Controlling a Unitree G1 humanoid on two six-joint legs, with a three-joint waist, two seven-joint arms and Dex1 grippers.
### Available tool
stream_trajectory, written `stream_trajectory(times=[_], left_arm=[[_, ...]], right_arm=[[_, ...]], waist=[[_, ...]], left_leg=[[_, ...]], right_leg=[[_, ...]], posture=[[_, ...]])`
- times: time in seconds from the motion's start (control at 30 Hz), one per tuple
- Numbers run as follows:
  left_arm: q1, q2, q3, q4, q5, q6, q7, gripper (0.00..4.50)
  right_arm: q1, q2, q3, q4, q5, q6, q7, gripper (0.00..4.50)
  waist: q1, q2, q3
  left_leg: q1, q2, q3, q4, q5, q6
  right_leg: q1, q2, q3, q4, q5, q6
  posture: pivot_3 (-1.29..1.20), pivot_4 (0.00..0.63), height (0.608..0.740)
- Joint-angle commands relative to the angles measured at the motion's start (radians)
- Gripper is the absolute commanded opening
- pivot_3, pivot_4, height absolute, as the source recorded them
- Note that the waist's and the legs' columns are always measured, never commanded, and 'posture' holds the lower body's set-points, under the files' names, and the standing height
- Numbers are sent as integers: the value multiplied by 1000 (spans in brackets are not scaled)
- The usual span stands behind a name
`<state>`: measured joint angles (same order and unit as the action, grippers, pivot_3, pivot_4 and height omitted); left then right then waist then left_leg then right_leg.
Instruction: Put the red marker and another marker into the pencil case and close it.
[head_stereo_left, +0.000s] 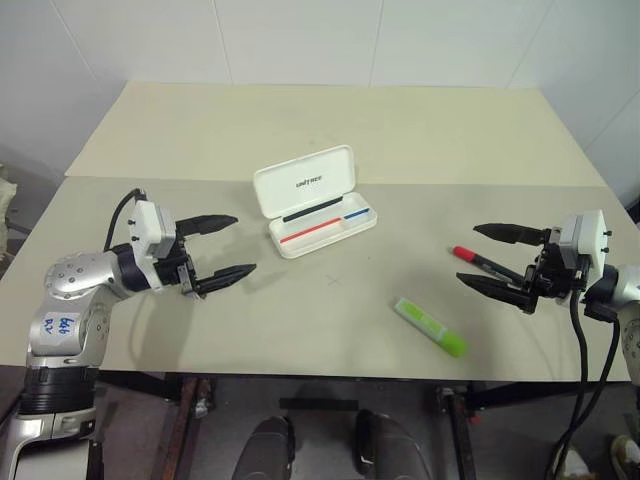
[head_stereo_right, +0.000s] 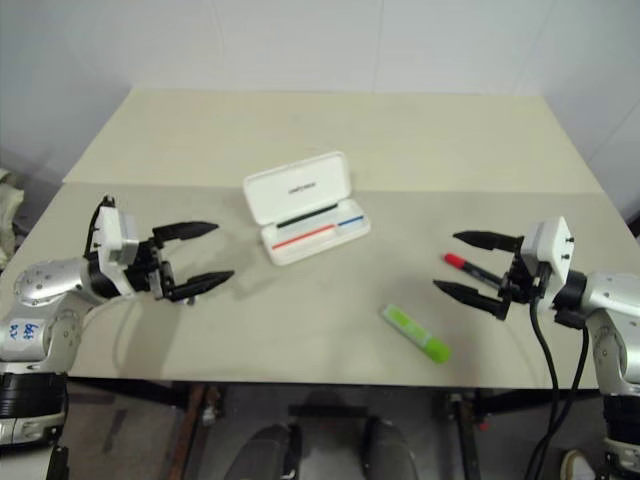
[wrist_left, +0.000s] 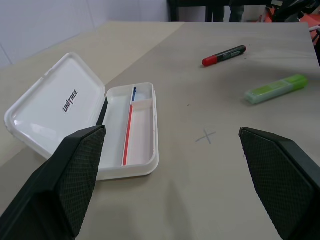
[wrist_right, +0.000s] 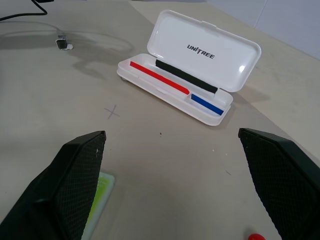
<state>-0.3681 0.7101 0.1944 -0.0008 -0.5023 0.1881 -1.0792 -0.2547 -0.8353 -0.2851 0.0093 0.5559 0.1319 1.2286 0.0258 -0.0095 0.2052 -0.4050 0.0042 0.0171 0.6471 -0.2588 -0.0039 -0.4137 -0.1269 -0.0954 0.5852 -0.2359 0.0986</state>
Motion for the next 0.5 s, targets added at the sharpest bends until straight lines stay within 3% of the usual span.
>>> stream_trajectory(times=[0.03, 0.33, 0.5], left_arm=[[-3, 14, 25, -34, -7, -6, 7, 4476], [-26, -12, -9, -2, 17, -25, 18, 4476], [-37, -3, -15, 43, 38, -36, -1, 3251]], right_arm=[[-26, 9, -10, -1, -3, -25, -9, 4500], [-90, 63, 55, -35, -11, -11, -30, 4500], [-110, 101, 109, -99, -4, 7, -48, 4500]], waist=[[0, 0, 0], [-1, 0, 0], [-1, 0, 0]], left_leg=[[0, 0, 0, 0, 0, 0], [0, 0, 1, 0, 0, 0], [0, 1, 1, 0, 0, 0]], right_leg=[[0, 0, 0, 0, 0, 0], [0, 0, 1, 0, 0, 0], [-1, 1, 1, 0, 0, 0]], posture=[[0, 150, 740], [0, 150, 740], [0, 150, 740]])
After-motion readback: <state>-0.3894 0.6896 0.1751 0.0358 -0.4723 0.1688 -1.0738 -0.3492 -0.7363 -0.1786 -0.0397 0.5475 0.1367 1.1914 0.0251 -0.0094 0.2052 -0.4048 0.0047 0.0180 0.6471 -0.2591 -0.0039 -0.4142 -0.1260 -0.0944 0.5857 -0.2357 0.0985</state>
